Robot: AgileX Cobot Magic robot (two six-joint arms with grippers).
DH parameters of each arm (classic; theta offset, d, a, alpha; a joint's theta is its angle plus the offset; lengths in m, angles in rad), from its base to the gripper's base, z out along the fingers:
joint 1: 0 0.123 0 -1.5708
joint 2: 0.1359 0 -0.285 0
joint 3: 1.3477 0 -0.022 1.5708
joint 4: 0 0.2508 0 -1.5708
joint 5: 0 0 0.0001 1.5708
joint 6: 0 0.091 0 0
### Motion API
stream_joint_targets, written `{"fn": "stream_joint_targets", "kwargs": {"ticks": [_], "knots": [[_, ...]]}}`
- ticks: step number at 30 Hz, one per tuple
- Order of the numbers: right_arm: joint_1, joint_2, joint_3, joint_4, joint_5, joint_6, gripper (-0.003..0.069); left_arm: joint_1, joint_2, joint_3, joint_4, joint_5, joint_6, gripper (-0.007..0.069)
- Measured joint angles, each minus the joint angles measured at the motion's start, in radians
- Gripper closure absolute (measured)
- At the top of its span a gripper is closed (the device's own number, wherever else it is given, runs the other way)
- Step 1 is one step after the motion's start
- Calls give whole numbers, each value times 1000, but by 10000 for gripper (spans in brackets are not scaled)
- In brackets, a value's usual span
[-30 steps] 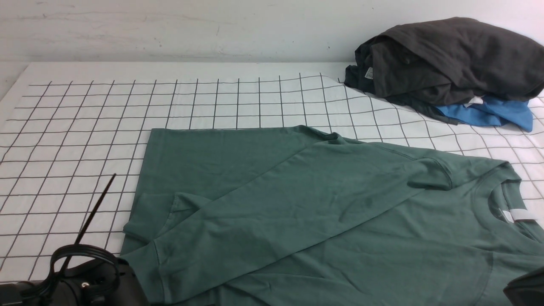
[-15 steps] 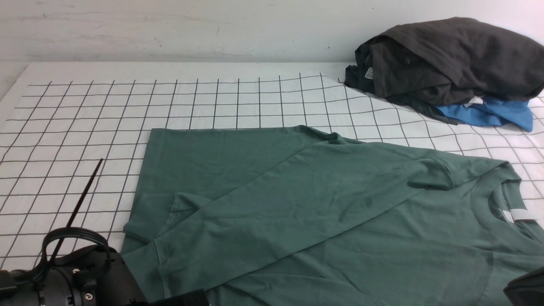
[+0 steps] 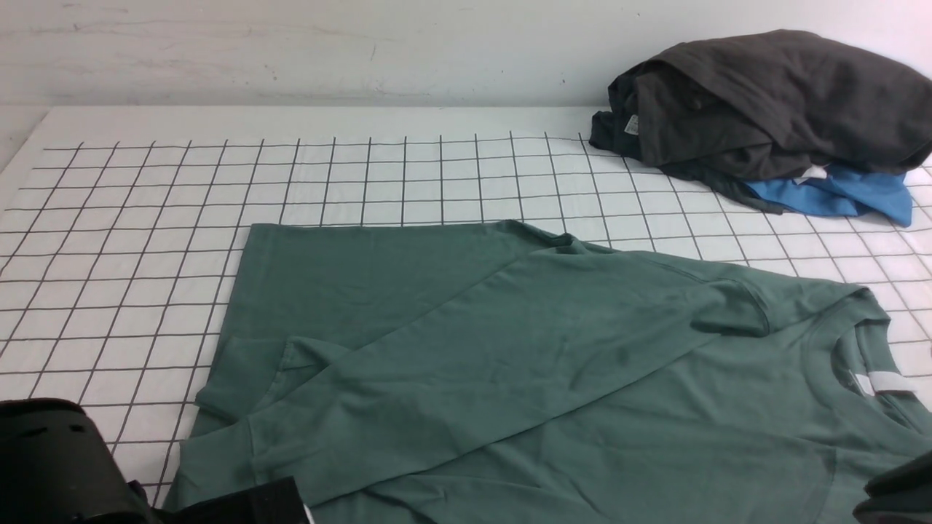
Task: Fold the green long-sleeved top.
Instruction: Use both arms simultaneously to clamp the lower edge of the clothing fabric
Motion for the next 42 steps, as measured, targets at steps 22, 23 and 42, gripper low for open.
{"fn": "stream_joint_targets", "kwargs": {"ticks": [22, 23, 42], "knots": [[79, 545, 170, -266, -186, -165, 97, 0, -9, 0, 0, 25, 35, 611], [79, 549, 184, -296, -214, -158, 97, 0, -9, 0, 0, 22, 35, 611], [-62, 644, 242, -405, -429, -137, 488, 0, -9, 0, 0, -21, 64, 611]]}}
